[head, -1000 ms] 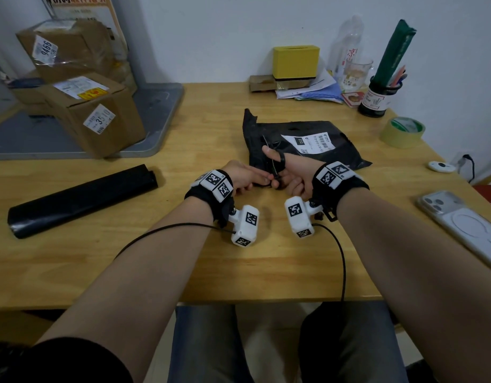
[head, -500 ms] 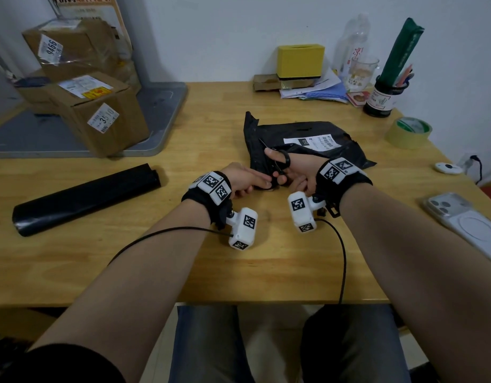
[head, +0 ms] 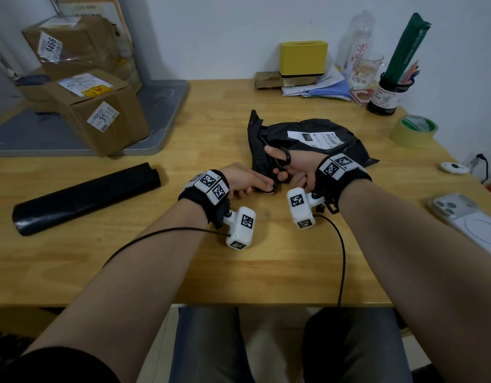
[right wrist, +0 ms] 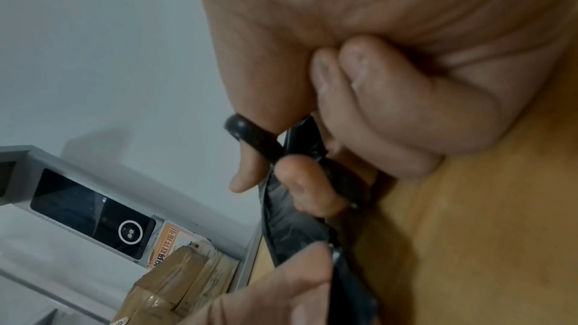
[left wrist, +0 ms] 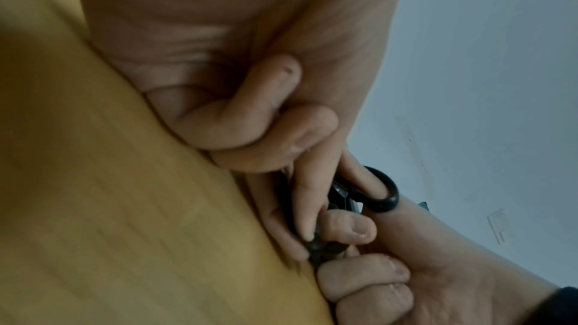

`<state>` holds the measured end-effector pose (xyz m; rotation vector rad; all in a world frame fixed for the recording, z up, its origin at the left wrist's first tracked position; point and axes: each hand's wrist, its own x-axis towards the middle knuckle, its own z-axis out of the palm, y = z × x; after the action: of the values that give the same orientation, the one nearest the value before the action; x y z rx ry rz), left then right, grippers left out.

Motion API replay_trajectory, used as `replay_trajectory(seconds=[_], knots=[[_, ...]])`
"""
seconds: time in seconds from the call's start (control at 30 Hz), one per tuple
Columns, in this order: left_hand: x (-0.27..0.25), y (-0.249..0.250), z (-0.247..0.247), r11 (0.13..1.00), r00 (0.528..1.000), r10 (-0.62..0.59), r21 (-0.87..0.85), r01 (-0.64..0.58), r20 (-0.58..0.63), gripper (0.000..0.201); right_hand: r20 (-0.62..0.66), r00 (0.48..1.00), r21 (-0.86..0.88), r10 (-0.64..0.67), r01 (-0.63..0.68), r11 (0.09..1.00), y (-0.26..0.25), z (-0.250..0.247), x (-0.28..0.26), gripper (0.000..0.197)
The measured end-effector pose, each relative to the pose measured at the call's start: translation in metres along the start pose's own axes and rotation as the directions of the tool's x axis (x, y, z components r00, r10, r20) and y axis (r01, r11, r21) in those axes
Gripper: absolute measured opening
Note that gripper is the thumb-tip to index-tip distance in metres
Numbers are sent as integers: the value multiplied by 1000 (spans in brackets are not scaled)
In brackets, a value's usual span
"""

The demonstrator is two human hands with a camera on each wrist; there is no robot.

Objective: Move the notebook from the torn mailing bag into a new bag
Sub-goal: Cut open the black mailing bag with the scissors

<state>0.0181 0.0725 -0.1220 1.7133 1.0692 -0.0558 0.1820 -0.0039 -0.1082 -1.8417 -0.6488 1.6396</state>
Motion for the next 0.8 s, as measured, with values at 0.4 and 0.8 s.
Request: replay_trajectory(seconds=[0.4, 0.8], knots=[[1, -7, -1, 1000, 999, -2, 1, 2, 51, 10, -80, 996, -50, -39, 35, 998, -5, 5, 0, 63], [-11, -14, -11, 991, 991, -95, -101, 85, -93, 9, -6, 1000, -38, -12, 12, 999, 23, 4, -30, 66]])
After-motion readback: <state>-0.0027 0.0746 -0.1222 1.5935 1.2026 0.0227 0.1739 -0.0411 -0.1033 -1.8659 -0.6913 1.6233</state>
